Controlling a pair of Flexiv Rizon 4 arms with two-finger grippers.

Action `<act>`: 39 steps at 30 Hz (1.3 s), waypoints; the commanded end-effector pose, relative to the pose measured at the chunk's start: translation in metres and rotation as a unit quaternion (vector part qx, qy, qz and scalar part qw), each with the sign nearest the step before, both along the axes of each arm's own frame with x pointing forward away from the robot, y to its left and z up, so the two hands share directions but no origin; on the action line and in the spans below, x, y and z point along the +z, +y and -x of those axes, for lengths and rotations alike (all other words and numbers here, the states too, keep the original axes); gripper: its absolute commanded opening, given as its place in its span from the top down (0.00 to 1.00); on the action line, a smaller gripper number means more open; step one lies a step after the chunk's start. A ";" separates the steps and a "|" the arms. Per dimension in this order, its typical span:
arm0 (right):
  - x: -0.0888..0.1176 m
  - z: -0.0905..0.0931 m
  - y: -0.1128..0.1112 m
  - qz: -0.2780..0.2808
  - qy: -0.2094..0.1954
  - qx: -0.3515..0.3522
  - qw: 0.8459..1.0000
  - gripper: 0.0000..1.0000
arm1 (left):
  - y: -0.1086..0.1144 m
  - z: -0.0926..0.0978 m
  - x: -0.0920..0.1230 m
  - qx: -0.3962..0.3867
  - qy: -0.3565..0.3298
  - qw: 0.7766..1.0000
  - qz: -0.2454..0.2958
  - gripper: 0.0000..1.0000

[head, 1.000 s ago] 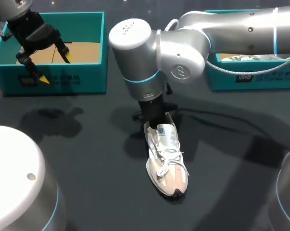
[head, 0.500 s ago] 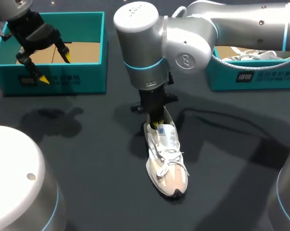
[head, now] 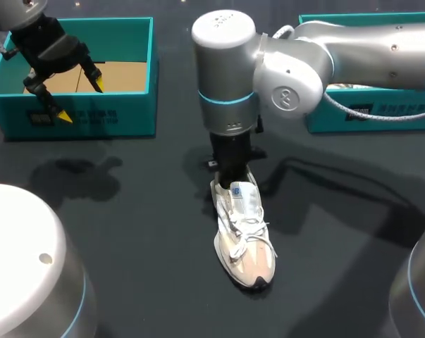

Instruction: Take the shoe out of the shoebox, open the shoe tongue, remove and reinsert the insole, then place the shoe into the shoebox

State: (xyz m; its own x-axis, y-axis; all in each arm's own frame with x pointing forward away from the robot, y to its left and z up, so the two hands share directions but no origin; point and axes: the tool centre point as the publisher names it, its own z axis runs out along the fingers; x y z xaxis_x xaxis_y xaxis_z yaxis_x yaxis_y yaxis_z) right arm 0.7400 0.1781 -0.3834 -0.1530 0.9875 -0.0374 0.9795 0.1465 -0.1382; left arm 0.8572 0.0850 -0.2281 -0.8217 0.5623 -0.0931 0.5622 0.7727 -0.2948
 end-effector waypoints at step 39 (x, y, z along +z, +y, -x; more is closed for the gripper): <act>0.026 0.004 -0.004 -0.033 0.058 0.064 0.996 0.72 | 0.000 0.000 0.000 0.000 0.000 1.000 -0.001 0.00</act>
